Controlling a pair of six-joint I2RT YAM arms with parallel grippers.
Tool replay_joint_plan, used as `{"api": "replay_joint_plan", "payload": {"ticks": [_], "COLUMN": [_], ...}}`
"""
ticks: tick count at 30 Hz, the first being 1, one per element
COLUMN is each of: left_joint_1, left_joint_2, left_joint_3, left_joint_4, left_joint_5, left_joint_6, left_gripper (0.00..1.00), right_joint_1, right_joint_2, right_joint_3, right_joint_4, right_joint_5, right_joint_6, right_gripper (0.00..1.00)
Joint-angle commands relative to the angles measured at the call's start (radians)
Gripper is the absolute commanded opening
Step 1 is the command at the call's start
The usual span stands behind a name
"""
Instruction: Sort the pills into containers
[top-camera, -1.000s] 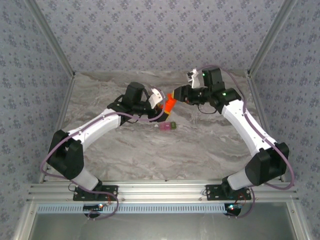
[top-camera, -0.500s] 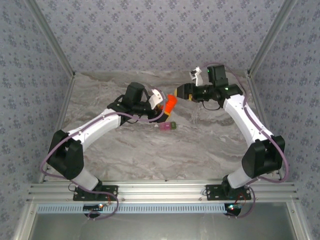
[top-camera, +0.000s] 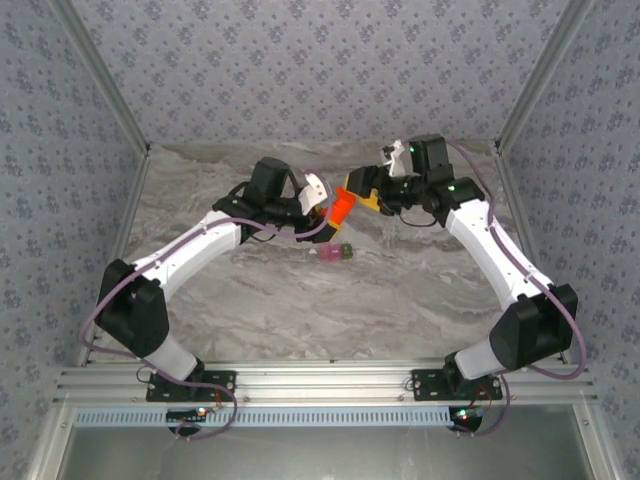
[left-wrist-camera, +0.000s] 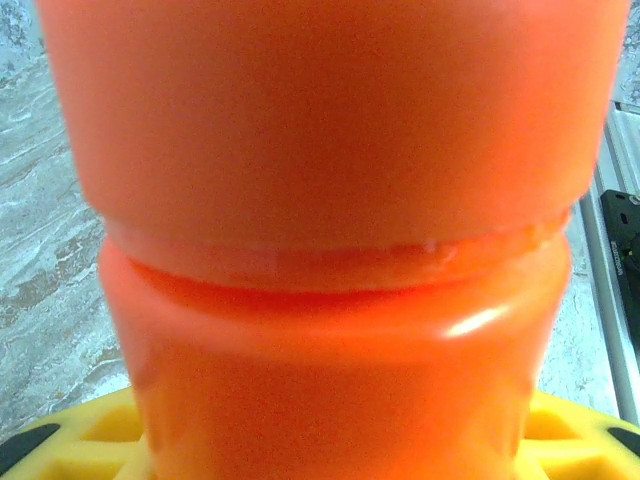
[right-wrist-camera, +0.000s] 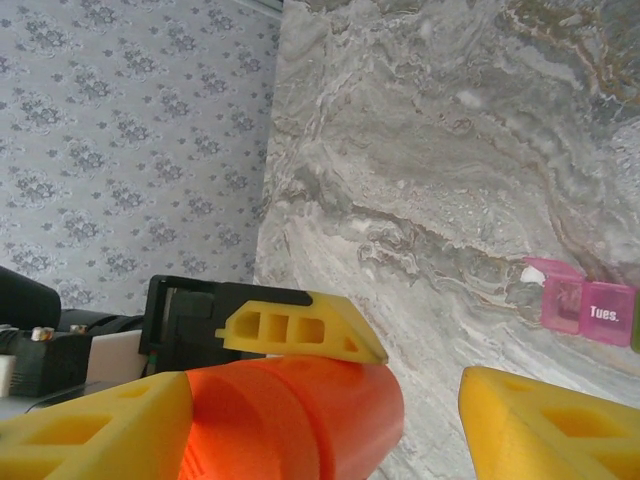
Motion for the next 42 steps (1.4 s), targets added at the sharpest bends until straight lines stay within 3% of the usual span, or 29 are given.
{"api": "replay_joint_plan", "payload": {"ticks": [1, 23, 27, 37, 42], "left_joint_1": [0.004, 0.006, 0.009, 0.012, 0.012], "left_joint_2": [0.004, -0.001, -0.007, -0.016, -0.02], "left_joint_3": [0.035, 0.033, 0.031, 0.03, 0.03], "left_joint_4": [0.012, 0.077, 0.08, 0.073, 0.046], "left_joint_5": [0.036, 0.034, 0.031, 0.022, 0.022], "left_joint_6": [0.008, -0.027, -0.032, -0.036, -0.02], "left_gripper": [0.0, 0.0, 0.0, 0.0, 0.0], "right_joint_1": [0.01, 0.058, 0.044, -0.005, -0.007], "right_joint_2": [-0.043, -0.062, -0.067, -0.078, -0.104], "right_joint_3": [0.024, -0.082, -0.109, -0.167, -0.126], "right_joint_4": [0.016, 0.089, 0.015, 0.037, 0.034], "right_joint_5": [0.005, 0.003, 0.013, 0.017, 0.025], "right_joint_6": [0.032, 0.108, 0.063, 0.064, 0.073], "right_gripper": [0.73, 0.7, 0.69, 0.67, 0.72]}}
